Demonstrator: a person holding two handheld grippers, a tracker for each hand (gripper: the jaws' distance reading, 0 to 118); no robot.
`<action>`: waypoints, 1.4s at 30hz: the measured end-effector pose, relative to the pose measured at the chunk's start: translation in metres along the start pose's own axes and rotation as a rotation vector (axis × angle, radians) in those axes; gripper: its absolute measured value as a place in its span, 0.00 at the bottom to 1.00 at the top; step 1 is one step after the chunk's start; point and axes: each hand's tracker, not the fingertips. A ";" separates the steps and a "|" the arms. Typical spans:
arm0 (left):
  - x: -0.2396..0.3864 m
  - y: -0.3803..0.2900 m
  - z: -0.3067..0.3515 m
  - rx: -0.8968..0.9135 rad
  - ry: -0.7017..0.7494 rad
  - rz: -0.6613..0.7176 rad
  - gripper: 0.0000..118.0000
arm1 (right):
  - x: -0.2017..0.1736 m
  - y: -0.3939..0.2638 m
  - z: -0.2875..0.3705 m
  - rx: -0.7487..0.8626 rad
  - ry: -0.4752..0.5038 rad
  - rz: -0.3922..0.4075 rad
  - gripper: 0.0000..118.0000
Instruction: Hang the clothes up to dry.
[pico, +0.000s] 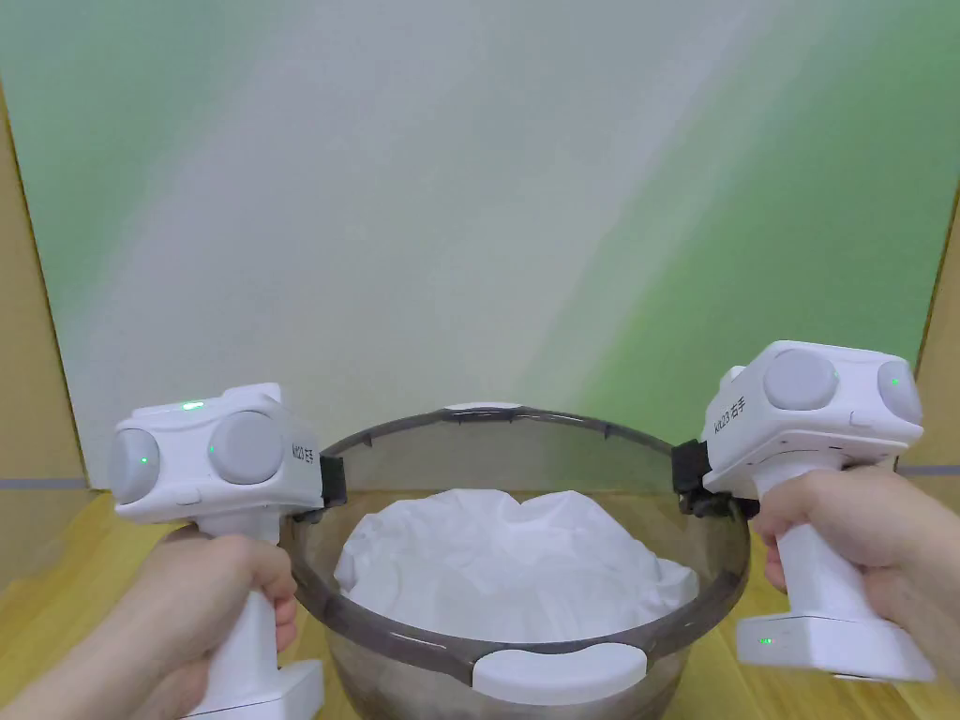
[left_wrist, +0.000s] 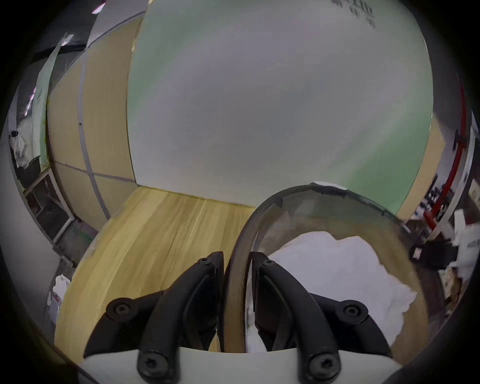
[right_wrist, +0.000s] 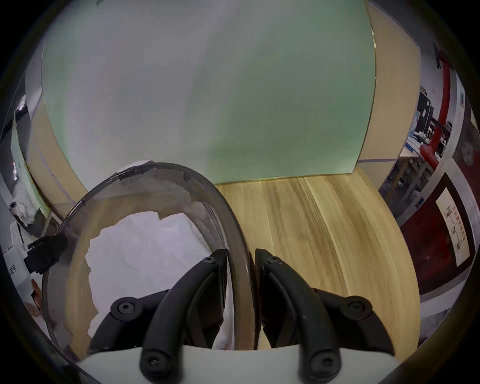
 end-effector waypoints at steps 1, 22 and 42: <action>0.000 -0.008 -0.011 -0.013 0.009 -0.004 0.16 | 0.002 -0.002 -0.013 -0.013 -0.008 0.022 0.16; 0.013 -0.046 -0.023 0.008 0.061 -0.142 0.17 | 0.006 -0.035 -0.004 0.269 -0.128 0.048 0.75; 0.008 -0.054 -0.021 0.039 0.035 -0.096 0.17 | 0.004 -0.126 0.079 0.796 -0.144 0.188 0.00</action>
